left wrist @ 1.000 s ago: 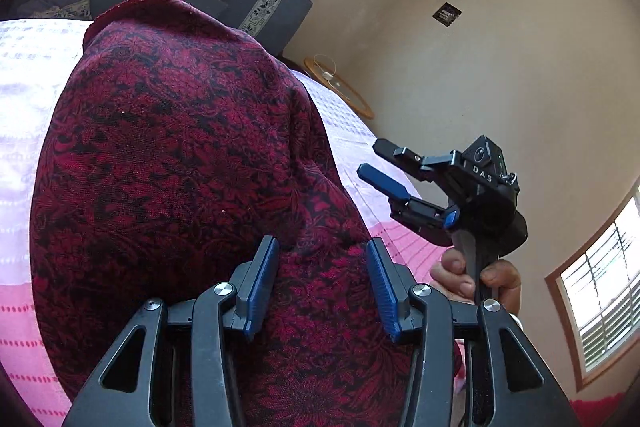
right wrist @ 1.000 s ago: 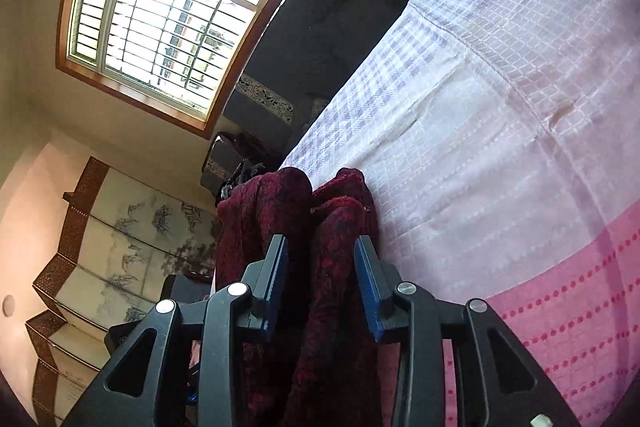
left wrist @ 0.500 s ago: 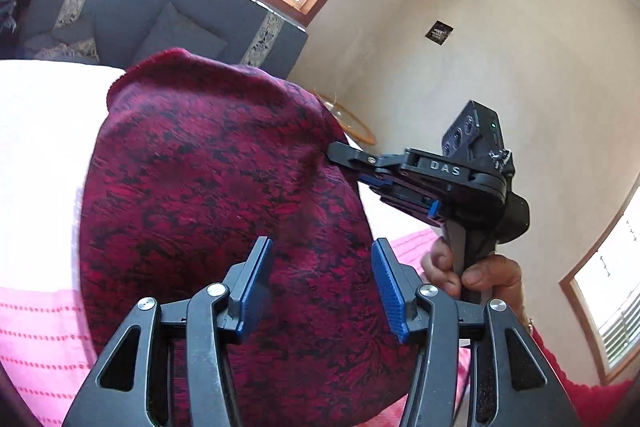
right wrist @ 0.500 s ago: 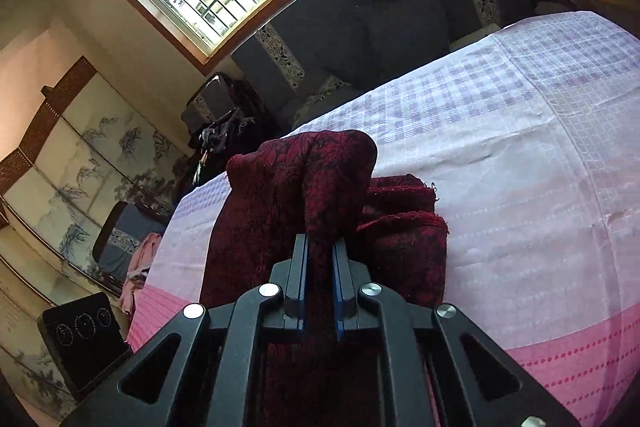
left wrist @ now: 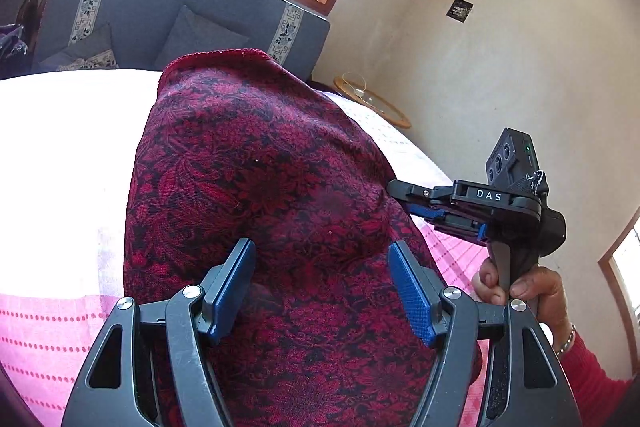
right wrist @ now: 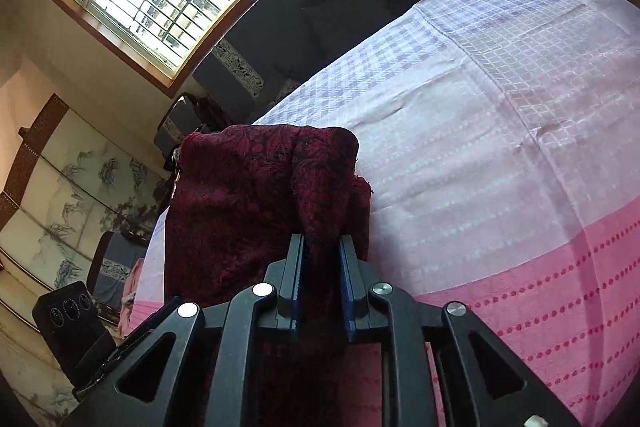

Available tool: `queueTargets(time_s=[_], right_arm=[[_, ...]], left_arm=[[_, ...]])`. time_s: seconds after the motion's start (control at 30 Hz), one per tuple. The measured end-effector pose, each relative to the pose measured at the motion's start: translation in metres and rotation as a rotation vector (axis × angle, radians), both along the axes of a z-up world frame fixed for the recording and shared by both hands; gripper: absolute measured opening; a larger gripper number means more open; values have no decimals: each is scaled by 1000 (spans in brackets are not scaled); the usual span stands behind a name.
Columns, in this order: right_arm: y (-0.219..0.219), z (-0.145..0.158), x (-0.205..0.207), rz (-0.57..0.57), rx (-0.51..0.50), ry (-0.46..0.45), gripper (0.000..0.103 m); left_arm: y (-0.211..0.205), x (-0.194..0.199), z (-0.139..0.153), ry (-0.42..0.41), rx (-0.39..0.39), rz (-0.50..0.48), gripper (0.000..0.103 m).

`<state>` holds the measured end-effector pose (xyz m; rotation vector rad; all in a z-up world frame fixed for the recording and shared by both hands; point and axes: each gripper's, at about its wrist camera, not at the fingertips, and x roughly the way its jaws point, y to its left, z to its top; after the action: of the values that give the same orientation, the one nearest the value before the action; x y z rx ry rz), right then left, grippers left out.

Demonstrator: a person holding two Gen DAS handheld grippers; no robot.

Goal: Fold small clothes

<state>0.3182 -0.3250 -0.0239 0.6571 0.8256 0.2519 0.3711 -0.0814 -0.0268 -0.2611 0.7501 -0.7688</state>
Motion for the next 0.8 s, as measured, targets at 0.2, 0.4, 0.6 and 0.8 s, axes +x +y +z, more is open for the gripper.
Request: queueTargets(time_s=[0.2, 0.4, 0.6, 0.8], right_arm=[[3, 5, 9, -17, -81, 47, 64], [11, 1, 23, 61, -23, 95, 20], [36, 23, 34, 136, -35, 33, 16], [40, 46, 45, 194, 305, -228, 13]], left_arm=[[4, -4, -4, -8, 3, 7, 69], [1, -7, 0, -19, 0, 21, 69], [26, -11, -7, -44, -73, 119, 69], [54, -5, 1, -41, -192, 234, 69]])
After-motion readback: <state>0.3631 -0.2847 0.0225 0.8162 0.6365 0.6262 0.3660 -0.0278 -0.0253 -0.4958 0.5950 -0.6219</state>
